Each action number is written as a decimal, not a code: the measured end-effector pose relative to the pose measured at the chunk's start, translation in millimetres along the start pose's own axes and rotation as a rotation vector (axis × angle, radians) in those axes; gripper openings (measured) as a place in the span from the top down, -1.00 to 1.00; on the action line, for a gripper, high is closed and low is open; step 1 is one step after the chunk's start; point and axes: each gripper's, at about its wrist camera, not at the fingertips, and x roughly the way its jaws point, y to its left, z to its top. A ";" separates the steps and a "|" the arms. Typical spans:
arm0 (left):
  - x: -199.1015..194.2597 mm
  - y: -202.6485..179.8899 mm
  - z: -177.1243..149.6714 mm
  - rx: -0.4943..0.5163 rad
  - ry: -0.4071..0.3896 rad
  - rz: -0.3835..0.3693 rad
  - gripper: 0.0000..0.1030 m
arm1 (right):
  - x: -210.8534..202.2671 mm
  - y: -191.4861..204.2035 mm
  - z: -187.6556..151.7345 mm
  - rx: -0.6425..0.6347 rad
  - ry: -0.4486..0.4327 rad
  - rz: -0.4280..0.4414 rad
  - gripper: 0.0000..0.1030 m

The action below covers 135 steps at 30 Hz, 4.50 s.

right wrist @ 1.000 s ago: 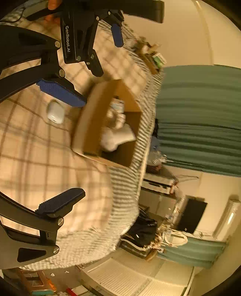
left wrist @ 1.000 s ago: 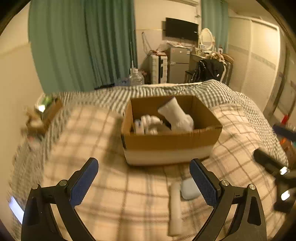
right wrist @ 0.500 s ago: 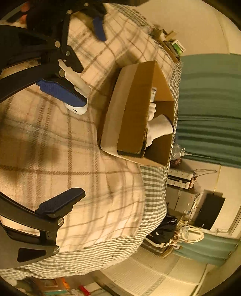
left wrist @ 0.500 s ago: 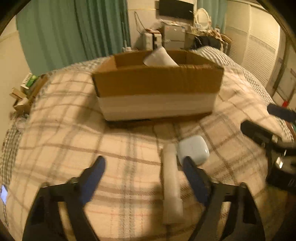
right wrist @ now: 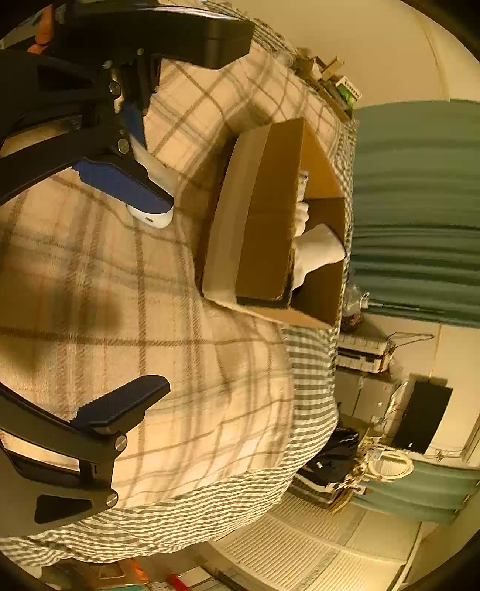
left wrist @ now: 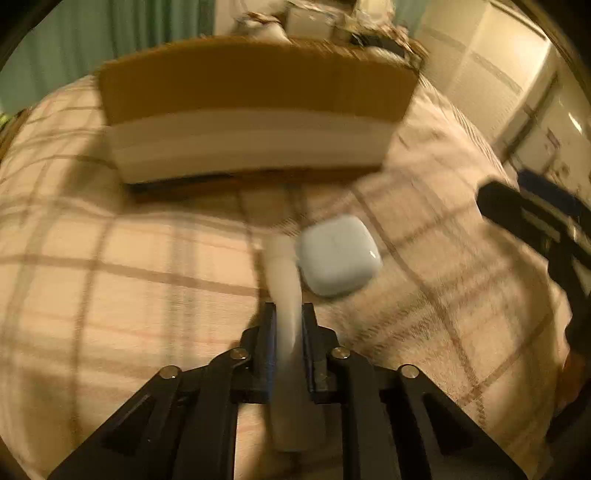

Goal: Organize objects

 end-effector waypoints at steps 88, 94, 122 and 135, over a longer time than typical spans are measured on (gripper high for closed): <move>-25.0 30.2 200.3 0.056 -0.217 0.102 0.79 | 73.7 4.2 205.9 -0.111 -0.061 0.130 -0.07; 14.4 35.1 199.1 0.054 -0.151 0.098 0.79 | 124.3 4.0 184.7 -0.112 0.023 0.147 -0.07; -117.9 8.5 187.5 0.043 -0.409 0.166 -0.59 | -16.5 -35.8 199.0 0.032 -0.173 0.092 -0.41; -251.1 0.5 131.4 0.018 -0.646 0.114 -1.00 | -159.1 -41.6 170.6 0.082 -0.337 0.018 -0.89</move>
